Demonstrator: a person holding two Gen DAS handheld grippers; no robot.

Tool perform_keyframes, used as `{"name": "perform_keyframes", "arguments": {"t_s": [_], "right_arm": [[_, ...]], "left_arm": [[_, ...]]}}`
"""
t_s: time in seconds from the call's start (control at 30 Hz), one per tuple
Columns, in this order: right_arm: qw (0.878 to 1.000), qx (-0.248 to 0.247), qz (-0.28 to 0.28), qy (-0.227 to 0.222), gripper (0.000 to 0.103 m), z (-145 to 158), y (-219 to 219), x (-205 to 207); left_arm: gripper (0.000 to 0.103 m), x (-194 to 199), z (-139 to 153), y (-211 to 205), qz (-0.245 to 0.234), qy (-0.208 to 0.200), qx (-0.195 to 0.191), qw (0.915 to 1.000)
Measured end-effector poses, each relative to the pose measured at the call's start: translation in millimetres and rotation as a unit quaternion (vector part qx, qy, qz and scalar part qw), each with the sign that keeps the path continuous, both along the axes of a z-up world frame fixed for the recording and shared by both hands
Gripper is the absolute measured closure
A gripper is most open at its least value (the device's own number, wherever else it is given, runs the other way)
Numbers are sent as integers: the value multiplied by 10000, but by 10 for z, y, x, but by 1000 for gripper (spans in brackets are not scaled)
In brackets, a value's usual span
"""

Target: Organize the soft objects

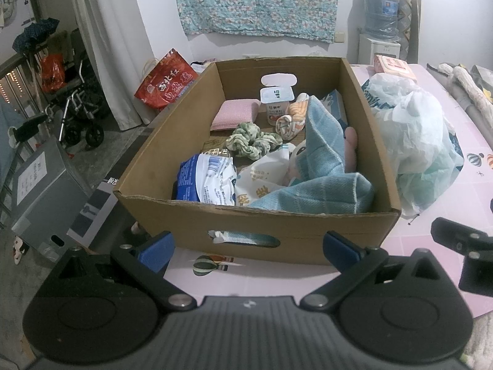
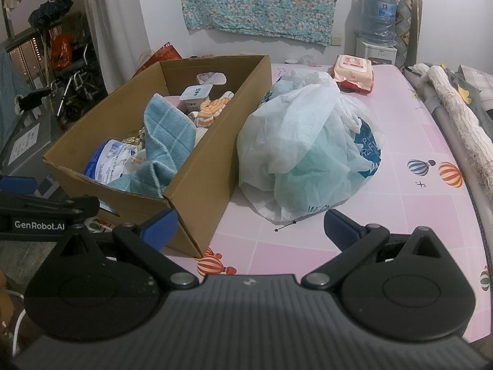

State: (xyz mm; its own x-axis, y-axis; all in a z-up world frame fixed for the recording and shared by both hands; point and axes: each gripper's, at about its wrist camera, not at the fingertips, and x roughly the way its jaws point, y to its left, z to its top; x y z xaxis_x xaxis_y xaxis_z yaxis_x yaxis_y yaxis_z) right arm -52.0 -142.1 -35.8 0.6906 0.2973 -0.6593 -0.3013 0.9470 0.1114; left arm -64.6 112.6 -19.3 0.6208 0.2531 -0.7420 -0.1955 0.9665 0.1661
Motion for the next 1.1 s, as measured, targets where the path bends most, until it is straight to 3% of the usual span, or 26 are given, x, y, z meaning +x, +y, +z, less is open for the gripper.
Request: {"name": "perform_keyframes", "arguments": {"t_s": [1.1], "right_arm": [[10000, -47, 24, 32, 1, -20, 21, 0]], "left_arm": [[0, -16, -63, 55, -56, 103, -84, 9999]]}}
